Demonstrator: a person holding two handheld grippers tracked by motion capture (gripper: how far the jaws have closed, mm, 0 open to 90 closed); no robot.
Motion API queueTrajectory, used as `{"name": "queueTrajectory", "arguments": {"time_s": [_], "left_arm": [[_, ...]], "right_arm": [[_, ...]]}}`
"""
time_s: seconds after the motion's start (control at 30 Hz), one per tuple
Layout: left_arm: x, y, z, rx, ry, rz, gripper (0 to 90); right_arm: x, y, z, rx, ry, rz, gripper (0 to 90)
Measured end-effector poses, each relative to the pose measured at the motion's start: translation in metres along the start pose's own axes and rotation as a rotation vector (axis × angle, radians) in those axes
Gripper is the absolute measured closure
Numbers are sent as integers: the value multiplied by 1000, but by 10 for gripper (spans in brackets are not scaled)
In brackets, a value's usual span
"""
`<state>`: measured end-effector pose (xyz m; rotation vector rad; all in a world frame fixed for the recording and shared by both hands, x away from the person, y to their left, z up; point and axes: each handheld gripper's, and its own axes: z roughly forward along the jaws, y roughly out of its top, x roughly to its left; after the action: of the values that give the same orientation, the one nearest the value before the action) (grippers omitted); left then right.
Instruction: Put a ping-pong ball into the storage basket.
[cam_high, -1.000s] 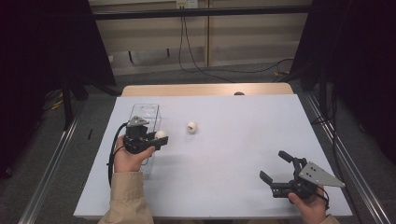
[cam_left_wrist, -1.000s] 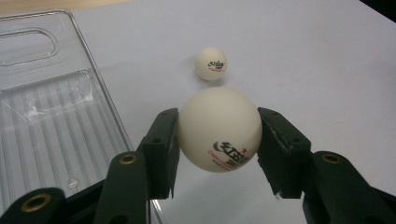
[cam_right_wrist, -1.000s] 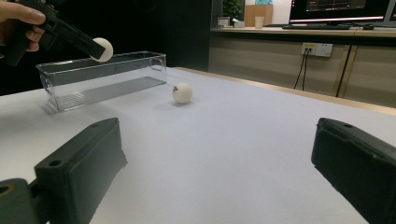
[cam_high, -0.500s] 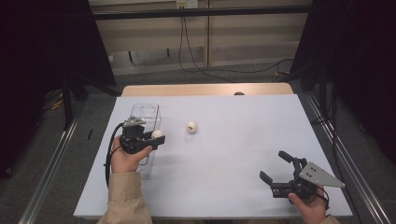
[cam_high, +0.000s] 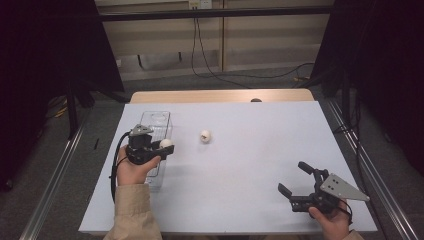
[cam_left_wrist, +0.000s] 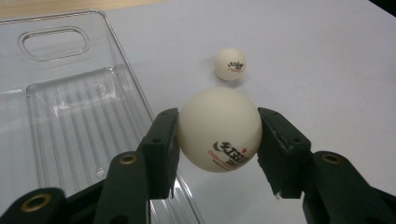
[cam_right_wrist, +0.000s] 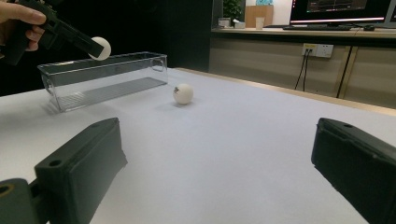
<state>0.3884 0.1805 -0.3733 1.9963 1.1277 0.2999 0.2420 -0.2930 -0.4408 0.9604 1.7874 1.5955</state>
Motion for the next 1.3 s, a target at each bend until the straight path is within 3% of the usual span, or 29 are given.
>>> {"name": "queueTrajectory", "arguments": {"time_s": [1.3], "left_arm": [[15,-7,-6,-15,82,-39,511]], "right_arm": [[0,0,0,-4,1,1,17]]}}
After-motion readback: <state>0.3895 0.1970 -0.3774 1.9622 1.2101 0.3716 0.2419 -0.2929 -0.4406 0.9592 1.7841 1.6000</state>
